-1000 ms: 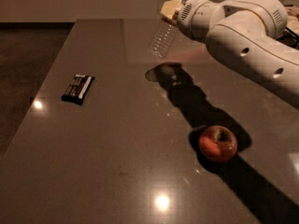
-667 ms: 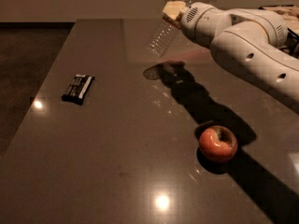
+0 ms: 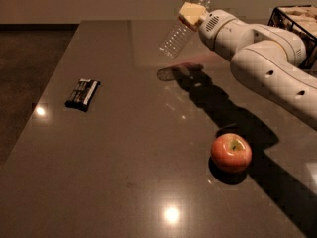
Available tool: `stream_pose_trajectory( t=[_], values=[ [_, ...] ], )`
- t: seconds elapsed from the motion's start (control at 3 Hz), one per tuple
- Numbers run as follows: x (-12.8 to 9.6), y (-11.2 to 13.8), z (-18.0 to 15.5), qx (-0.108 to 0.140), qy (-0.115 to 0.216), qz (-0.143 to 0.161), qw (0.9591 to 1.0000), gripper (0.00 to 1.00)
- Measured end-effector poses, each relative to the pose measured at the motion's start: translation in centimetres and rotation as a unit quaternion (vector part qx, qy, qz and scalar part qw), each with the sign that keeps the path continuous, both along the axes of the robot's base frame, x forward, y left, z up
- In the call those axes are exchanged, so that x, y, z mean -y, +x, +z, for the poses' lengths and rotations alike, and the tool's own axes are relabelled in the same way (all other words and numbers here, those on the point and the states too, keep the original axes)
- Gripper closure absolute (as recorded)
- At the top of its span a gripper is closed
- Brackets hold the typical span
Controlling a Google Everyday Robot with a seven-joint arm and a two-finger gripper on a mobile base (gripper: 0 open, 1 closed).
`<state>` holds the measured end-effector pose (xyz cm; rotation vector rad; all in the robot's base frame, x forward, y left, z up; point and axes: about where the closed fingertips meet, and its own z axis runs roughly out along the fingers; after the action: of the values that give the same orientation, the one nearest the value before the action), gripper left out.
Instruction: Place water bottle upright
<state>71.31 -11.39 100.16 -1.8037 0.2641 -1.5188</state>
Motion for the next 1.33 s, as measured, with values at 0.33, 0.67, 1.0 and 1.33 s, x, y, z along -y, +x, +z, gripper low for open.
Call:
stream_pose_trajectory(
  t=[0.33,0.67,1.0,1.33],
  values=[
    [0.6,0.1,-0.2,0.028,-0.015,0.002,0.9995,1.0],
    [0.7,0.0,-0.5,0.049,-0.036,0.006,0.9981,1.0],
    [0.1,-0.3,-1.0,0.072,-0.062,0.017,0.9954,1.0],
    [-0.3,-0.8,-1.5,0.093,-0.088,0.03,0.9913,1.0]
  ],
)
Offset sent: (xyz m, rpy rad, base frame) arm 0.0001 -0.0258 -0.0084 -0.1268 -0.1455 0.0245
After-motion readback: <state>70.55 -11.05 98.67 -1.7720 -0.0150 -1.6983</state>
